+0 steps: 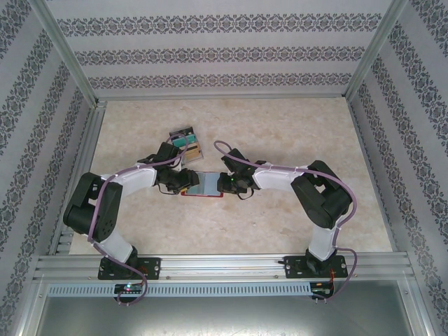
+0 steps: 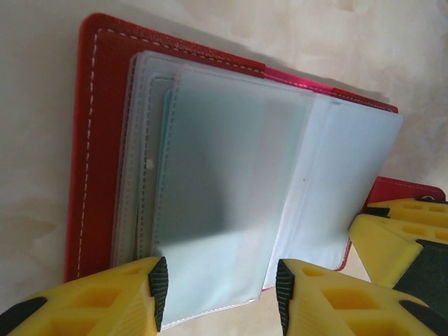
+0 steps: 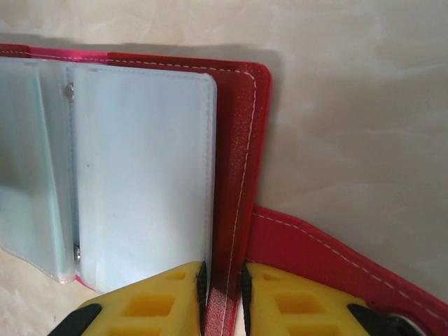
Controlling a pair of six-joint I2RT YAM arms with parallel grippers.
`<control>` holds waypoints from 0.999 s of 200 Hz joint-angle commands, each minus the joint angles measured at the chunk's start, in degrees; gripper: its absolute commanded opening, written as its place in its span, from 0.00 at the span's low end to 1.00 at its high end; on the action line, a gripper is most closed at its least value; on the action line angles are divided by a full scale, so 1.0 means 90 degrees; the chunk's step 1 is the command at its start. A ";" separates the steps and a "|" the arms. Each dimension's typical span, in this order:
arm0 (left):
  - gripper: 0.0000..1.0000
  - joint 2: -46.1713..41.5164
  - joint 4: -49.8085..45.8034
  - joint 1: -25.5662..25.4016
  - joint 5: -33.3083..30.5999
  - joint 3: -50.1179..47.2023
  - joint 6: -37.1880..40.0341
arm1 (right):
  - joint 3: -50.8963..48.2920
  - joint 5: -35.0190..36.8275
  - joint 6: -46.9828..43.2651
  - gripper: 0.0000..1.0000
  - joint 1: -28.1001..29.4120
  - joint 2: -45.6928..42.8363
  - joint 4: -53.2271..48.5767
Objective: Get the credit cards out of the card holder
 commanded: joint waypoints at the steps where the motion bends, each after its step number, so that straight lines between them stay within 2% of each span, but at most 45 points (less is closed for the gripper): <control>1: 0.47 -0.0063 -0.0355 -0.0079 -0.0497 0.0105 0.0045 | -0.0067 -0.0056 0.0098 0.24 0.0066 0.0239 0.0289; 41: 0.47 -0.0384 -0.0336 -0.0079 -0.0593 0.0003 0.0060 | -0.0091 -0.0071 0.0120 0.24 0.0077 0.0257 0.0323; 110: 0.47 0.0075 -0.0124 -0.0133 -0.0207 -0.0009 0.0084 | -0.0103 -0.0076 0.0131 0.24 0.0084 0.0263 0.0331; 200: 0.48 0.0452 0.0798 -0.0296 0.0813 0.0172 -0.0227 | -0.0096 -0.0101 0.0150 0.23 0.0119 0.0277 0.0360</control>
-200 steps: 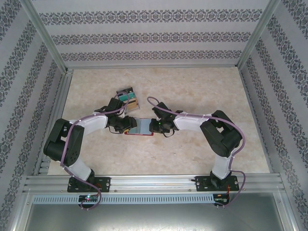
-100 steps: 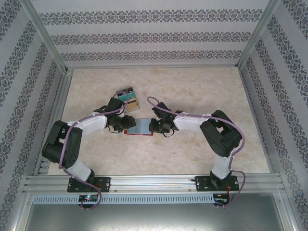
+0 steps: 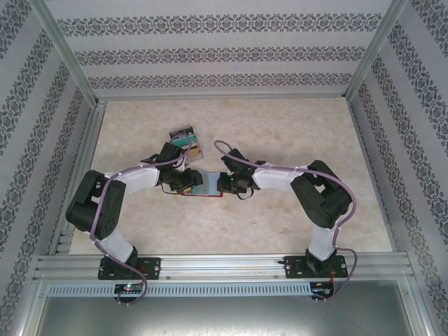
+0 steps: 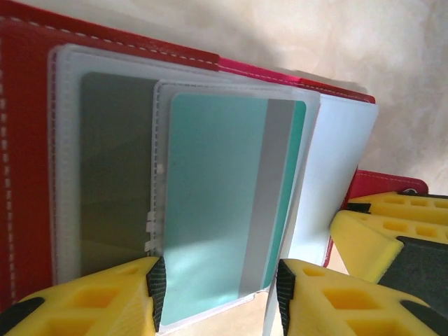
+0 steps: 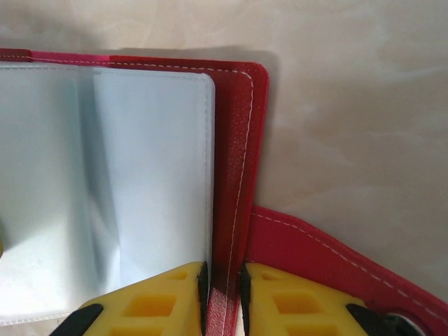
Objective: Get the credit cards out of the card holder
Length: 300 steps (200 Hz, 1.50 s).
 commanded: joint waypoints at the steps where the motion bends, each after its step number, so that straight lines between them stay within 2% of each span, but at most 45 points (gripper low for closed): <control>1: 0.48 0.0256 0.0467 -0.0168 0.0492 0.0153 -0.0162 | -0.0096 -0.0098 0.0067 0.23 0.0111 0.0261 0.0307; 40: 0.48 0.0279 0.0400 -0.0244 0.0505 0.0345 -0.0146 | -0.0133 -0.0073 0.0076 0.23 0.0109 0.0233 0.0298; 57: 0.54 0.0229 0.0412 -0.0271 0.0558 0.0367 -0.0097 | -0.0135 -0.0064 0.0089 0.24 0.0116 0.0232 0.0308; 105: 0.61 -0.0018 0.0265 -0.0328 0.0592 0.0562 0.0005 | -0.0111 -0.0077 0.0099 0.28 0.0111 0.0260 0.0303; 151: 0.61 0.0270 0.0533 -0.0447 0.1013 0.0767 -0.0093 | -0.0204 -0.0023 0.0155 0.32 0.0023 0.0162 0.0315; 200: 0.57 0.0063 0.0130 -0.0299 0.0520 0.0843 0.0067 | -0.0607 0.0229 0.0190 0.35 -0.0209 -0.0466 0.0412; 248: 0.44 -0.0296 -0.0377 0.0445 0.0151 0.0576 0.0405 | -0.0419 0.0300 0.0112 0.36 -0.0223 -0.0860 0.0394; 264: 0.35 -0.0287 -0.0630 0.0643 -0.0048 0.0525 0.0549 | -0.0272 0.0200 0.0071 0.35 -0.0199 -0.0852 0.0428; 300: 0.31 0.0014 -0.0621 0.0992 -0.0048 0.0322 0.0673 | 0.0119 -0.0194 0.0059 0.29 -0.0147 -0.0573 0.0591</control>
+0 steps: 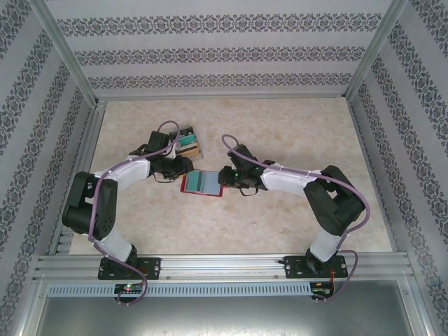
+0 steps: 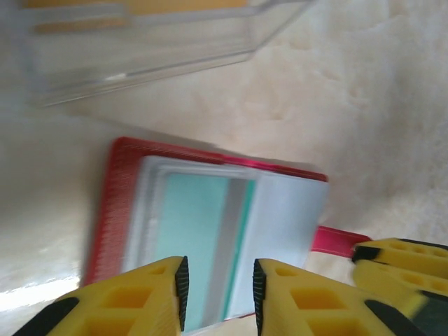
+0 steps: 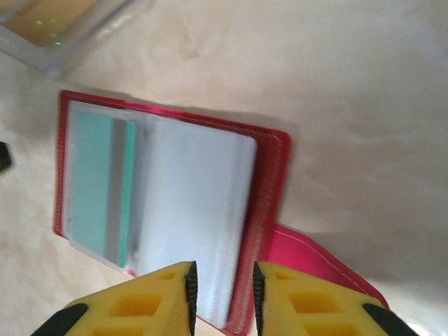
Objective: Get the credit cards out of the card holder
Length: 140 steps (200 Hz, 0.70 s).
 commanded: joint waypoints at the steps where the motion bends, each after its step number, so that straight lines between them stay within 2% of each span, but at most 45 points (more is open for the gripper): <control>1: 0.31 0.0190 -0.0347 0.0144 -0.0123 -0.0152 0.0297 | 0.0384 -0.0314 -0.0022 0.29 0.0063 0.0163 0.0156; 45: 0.30 0.0570 -0.0018 0.0143 0.0067 -0.0390 0.0203 | 0.0771 -0.0852 0.0010 0.28 0.0133 0.0698 0.0296; 82: 0.31 0.0628 0.0484 0.0023 0.0330 -0.0756 -0.0271 | 0.0767 -0.1222 0.0153 0.26 0.0103 0.0962 0.0538; 140: 0.29 0.0409 0.0661 -0.0288 0.0088 -0.1073 -0.0643 | 0.0557 -0.1580 0.0388 0.23 -0.0031 0.1154 0.0895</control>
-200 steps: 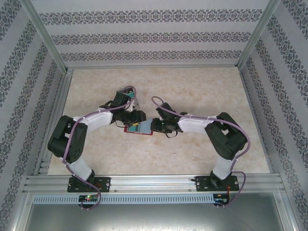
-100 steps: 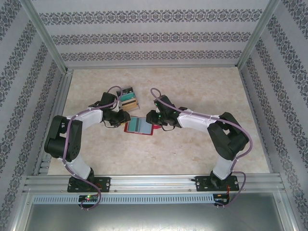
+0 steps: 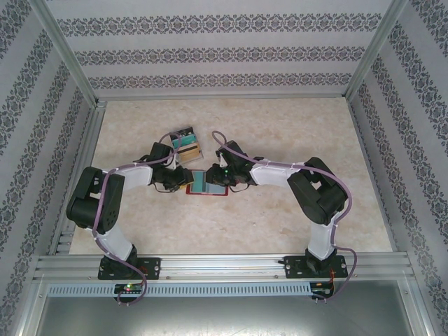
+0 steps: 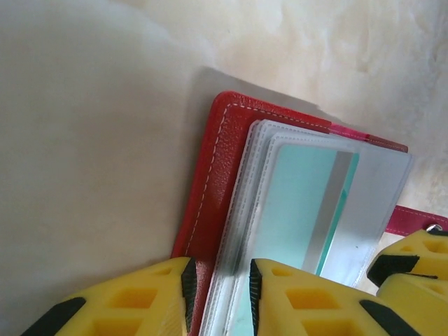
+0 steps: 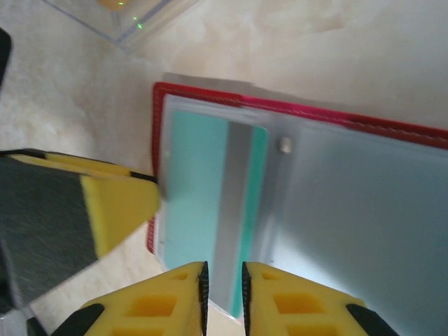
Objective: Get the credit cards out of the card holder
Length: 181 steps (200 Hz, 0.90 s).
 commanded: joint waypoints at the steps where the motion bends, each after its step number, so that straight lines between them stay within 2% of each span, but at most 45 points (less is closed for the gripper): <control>1: 0.29 0.0048 -0.0202 -0.0144 -0.0196 -0.0284 -0.0226 | -0.0113 -0.0234 0.0181 0.23 -0.0103 0.0164 0.0270; 53: 0.24 0.0058 -0.0349 -0.0189 -0.0288 -0.0243 -0.0183 | -0.0225 -0.0310 0.0329 0.22 -0.0159 0.0321 0.0419; 136: 0.22 0.0117 -0.0399 -0.0243 -0.0300 -0.0180 -0.0182 | -0.0220 -0.0570 0.0454 0.19 -0.0175 0.0558 0.0674; 181: 0.21 0.0127 -0.0400 -0.0261 -0.0299 -0.0169 -0.0182 | -0.0206 -0.0642 0.0507 0.13 -0.0173 0.0632 0.0760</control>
